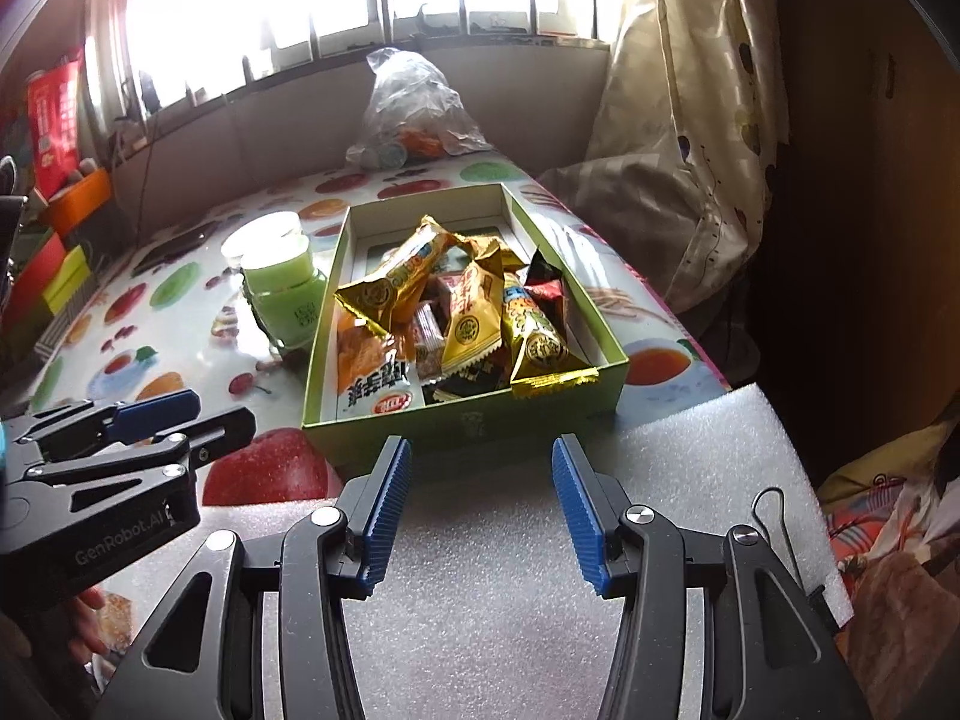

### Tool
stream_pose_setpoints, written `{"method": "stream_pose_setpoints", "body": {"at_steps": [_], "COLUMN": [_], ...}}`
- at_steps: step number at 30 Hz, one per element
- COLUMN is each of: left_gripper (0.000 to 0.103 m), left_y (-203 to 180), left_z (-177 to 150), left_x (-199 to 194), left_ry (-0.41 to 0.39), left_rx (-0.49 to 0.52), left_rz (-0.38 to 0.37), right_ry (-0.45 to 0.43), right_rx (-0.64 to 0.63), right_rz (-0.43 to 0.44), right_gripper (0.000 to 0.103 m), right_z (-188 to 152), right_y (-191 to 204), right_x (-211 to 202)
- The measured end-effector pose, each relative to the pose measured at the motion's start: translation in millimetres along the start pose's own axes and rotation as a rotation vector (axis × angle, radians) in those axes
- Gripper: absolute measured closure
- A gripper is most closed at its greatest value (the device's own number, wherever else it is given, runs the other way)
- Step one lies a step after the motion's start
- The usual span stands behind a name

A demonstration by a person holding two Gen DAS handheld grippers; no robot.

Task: Organize snacks

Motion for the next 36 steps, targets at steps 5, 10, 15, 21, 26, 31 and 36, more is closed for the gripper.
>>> {"method": "stream_pose_setpoints", "body": {"at_steps": [5,10,15,21,26,31,36], "left_gripper": [0.058,0.057,0.057,0.057,0.057,0.057,0.057], "left_y": [-1.5,-2.4,-2.1,-1.9,-1.4,-1.5,-0.7], "left_z": [-13.6,-18.1,-19.0,-18.8,-18.7,-19.0,-18.6], "left_x": [8.1,10.8,10.8,10.9,10.8,10.8,10.5], "left_ry": [0.03,0.024,0.02,0.02,0.019,0.019,0.018], "left_rx": [0.006,0.019,0.018,0.015,0.015,0.014,0.014], "left_rz": [0.009,0.039,0.043,0.039,0.04,0.039,0.038], "right_ry": [0.031,0.039,0.039,0.038,0.037,0.037,0.036], "right_rx": [-0.007,-0.005,-0.013,-0.004,0.001,0.0,0.001], "right_rz": [-0.014,-0.024,-0.048,-0.055,-0.055,-0.056,-0.055], "right_gripper": [0.054,0.052,0.051,0.051,0.051,0.051,0.051], "right_z": [-12.3,-18.0,-19.9,-20.1,-20.7,-20.6,-20.4], "right_y": [0.3,1.6,4.4,4.4,4.7,4.4,3.6], "right_x": [10.3,16.5,18.6,18.4,18.2,17.9,17.7]}}
Point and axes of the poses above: each gripper's, at about its wrist camera, not at the fingertips, and x roughly the way its jaws point, y to its left, z to its top, the point moved 7 cm from there along x, roughly the way its jaws point
